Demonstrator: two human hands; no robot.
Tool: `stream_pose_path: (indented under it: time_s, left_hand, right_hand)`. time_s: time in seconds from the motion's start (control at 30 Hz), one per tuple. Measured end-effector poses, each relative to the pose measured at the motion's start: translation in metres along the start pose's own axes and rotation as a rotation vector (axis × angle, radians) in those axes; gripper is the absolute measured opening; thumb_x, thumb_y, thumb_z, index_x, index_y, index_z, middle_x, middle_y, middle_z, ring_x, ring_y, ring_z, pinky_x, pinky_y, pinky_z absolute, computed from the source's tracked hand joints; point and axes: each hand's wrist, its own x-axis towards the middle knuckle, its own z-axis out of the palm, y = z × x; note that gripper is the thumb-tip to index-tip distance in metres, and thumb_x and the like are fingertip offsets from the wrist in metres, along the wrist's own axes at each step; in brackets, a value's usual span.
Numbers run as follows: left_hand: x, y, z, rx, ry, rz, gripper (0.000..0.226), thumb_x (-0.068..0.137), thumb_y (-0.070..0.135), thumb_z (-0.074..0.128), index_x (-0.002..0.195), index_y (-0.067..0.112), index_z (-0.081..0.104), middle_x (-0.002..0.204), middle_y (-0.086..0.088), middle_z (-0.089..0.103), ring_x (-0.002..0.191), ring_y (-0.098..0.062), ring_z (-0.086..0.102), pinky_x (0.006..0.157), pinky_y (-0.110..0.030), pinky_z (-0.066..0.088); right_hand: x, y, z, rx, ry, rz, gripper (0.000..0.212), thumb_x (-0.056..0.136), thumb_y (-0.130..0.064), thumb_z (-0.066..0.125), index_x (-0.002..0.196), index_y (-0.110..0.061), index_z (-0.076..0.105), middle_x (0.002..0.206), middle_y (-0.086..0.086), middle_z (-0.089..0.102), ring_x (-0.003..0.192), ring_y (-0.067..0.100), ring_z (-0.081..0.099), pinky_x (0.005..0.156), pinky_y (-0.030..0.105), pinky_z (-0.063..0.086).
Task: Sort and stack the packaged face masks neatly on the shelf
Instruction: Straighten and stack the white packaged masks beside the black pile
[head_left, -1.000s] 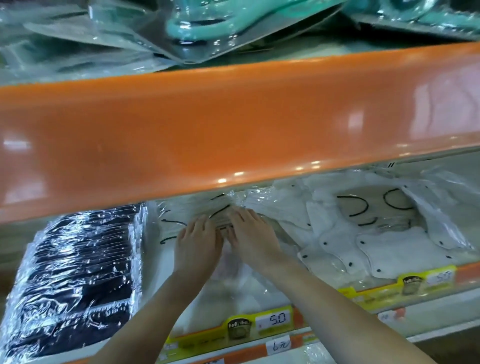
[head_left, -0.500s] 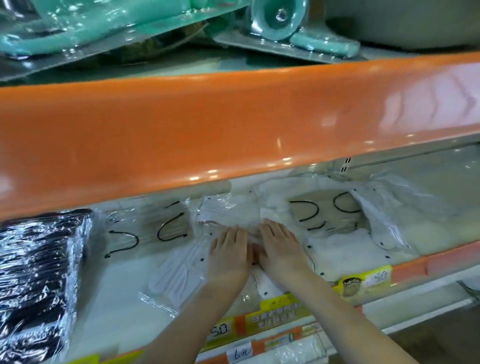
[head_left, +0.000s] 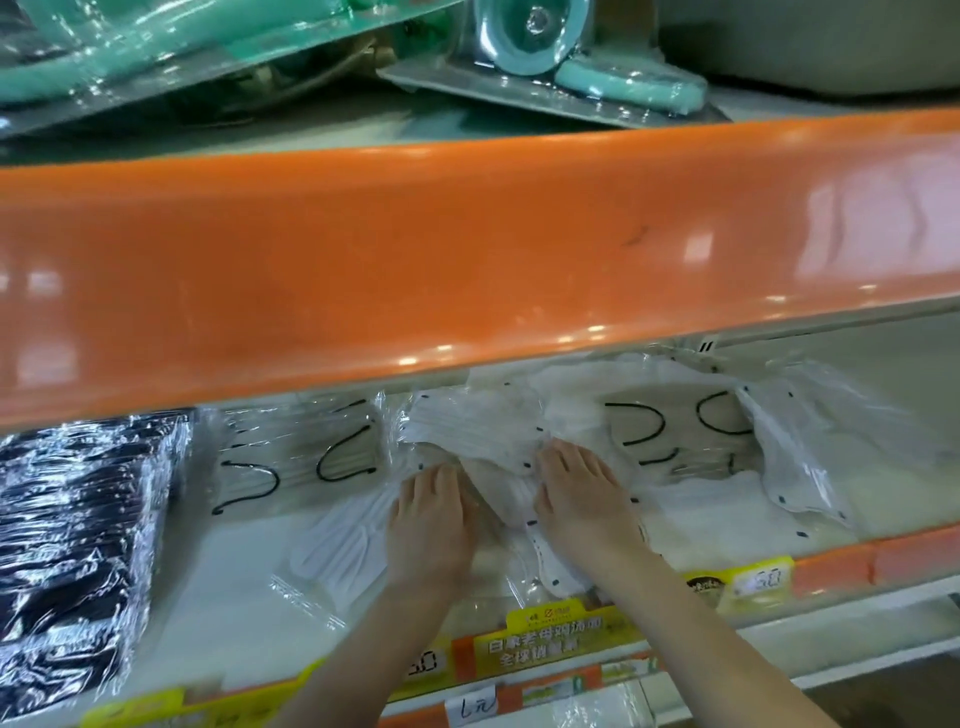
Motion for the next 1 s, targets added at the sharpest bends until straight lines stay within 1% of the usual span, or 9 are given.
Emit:
stream_pose_path:
  time_s: [0.17, 0.3, 0.4, 0.5, 0.57, 0.63, 0.77, 0.87, 1.0]
  left_hand:
    - [0.008, 0.001, -0.008, -0.277, 0.004, -0.048, 0.028, 0.093, 0.012, 0.049, 0.12, 0.009, 0.052, 0.121, -0.008, 0.052, 0.109, -0.027, 0.052, 0.085, -0.037, 0.042]
    - [0.018, 0.006, -0.009, -0.574, 0.056, -0.122, 0.033, 0.091, 0.005, 0.046, 0.121, 0.017, 0.052, 0.116, 0.0, 0.056, 0.105, -0.015, 0.055, 0.089, -0.032, 0.046]
    - [0.022, 0.011, -0.011, -0.632, 0.075, -0.14, 0.032, 0.091, 0.004, 0.046, 0.12, 0.014, 0.055, 0.112, 0.003, 0.058, 0.106, -0.014, 0.055, 0.089, -0.028, 0.044]
    - [0.024, 0.014, -0.013, -0.601, 0.116, -0.089, 0.026, 0.093, 0.007, 0.048, 0.116, 0.013, 0.059, 0.108, 0.004, 0.06, 0.103, -0.012, 0.056, 0.085, -0.021, 0.04]
    - [0.024, 0.014, -0.016, -0.619, 0.138, -0.049, 0.023, 0.094, 0.008, 0.05, 0.113, 0.011, 0.062, 0.106, 0.003, 0.062, 0.099, -0.01, 0.057, 0.083, -0.018, 0.04]
    - [0.024, 0.014, -0.022, -0.633, 0.155, -0.009, 0.023, 0.093, 0.004, 0.05, 0.111, 0.009, 0.063, 0.104, 0.004, 0.062, 0.099, -0.009, 0.058, 0.083, -0.015, 0.04]
    - [0.021, 0.009, -0.034, -0.644, 0.173, 0.07, 0.031, 0.093, 0.001, 0.048, 0.119, 0.012, 0.06, 0.111, 0.009, 0.059, 0.106, -0.005, 0.056, 0.091, -0.013, 0.041]
    - [0.017, 0.001, -0.04, -0.586, 0.24, 0.161, 0.036, 0.091, -0.005, 0.048, 0.122, 0.01, 0.059, 0.112, 0.01, 0.056, 0.106, -0.006, 0.054, 0.089, -0.003, 0.035]
    - [0.014, -0.02, -0.042, -0.316, 0.441, 0.35, 0.039, 0.081, -0.003, 0.042, 0.113, 0.012, 0.059, 0.108, -0.003, 0.06, 0.099, -0.022, 0.053, 0.087, -0.025, 0.042]
  right_hand:
    - [0.012, -0.036, 0.01, 0.073, -0.045, -0.189, 0.052, 0.087, -0.028, 0.039, 0.135, -0.012, 0.047, 0.142, 0.005, 0.044, 0.131, 0.028, 0.04, 0.111, 0.037, 0.025]
    - [0.015, -0.041, 0.022, 0.041, -0.101, -0.196, 0.061, 0.088, -0.026, 0.051, 0.146, -0.026, 0.03, 0.153, -0.004, 0.022, 0.143, 0.016, 0.014, 0.115, 0.029, -0.002]
    - [0.015, -0.038, 0.023, 0.048, -0.078, -0.192, 0.061, 0.09, -0.026, 0.05, 0.147, -0.027, 0.028, 0.154, -0.007, 0.022, 0.144, 0.012, 0.012, 0.113, 0.025, -0.007]
    - [0.016, -0.036, 0.023, 0.041, -0.035, -0.147, 0.054, 0.094, -0.041, 0.026, 0.145, -0.026, 0.031, 0.155, -0.007, 0.024, 0.144, 0.01, 0.016, 0.113, 0.024, -0.004]
    - [0.017, -0.035, 0.019, 0.065, -0.017, -0.1, 0.077, 0.083, -0.055, -0.002, 0.144, -0.025, 0.034, 0.154, -0.007, 0.027, 0.143, 0.009, 0.019, 0.113, 0.024, 0.0]
    - [0.017, -0.033, 0.016, 0.057, -0.017, -0.062, 0.091, 0.074, -0.062, -0.011, 0.145, -0.025, 0.033, 0.154, -0.008, 0.028, 0.142, 0.009, 0.021, 0.113, 0.024, 0.006]
    - [0.018, -0.035, 0.006, 0.064, -0.015, -0.054, 0.089, 0.073, -0.067, 0.002, 0.14, -0.023, 0.041, 0.149, -0.006, 0.037, 0.137, 0.015, 0.031, 0.11, 0.029, 0.019]
    - [0.02, -0.037, 0.007, 0.075, 0.109, -0.132, 0.054, 0.081, -0.046, 0.032, 0.117, -0.019, 0.061, 0.121, -0.002, 0.059, 0.11, 0.024, 0.058, 0.087, 0.036, 0.046]
    - [0.025, -0.047, 0.012, 0.079, 0.377, -0.208, 0.03, 0.078, -0.022, 0.043, 0.088, -0.02, 0.072, 0.087, -0.005, 0.066, 0.074, 0.02, 0.064, 0.061, 0.027, 0.049]
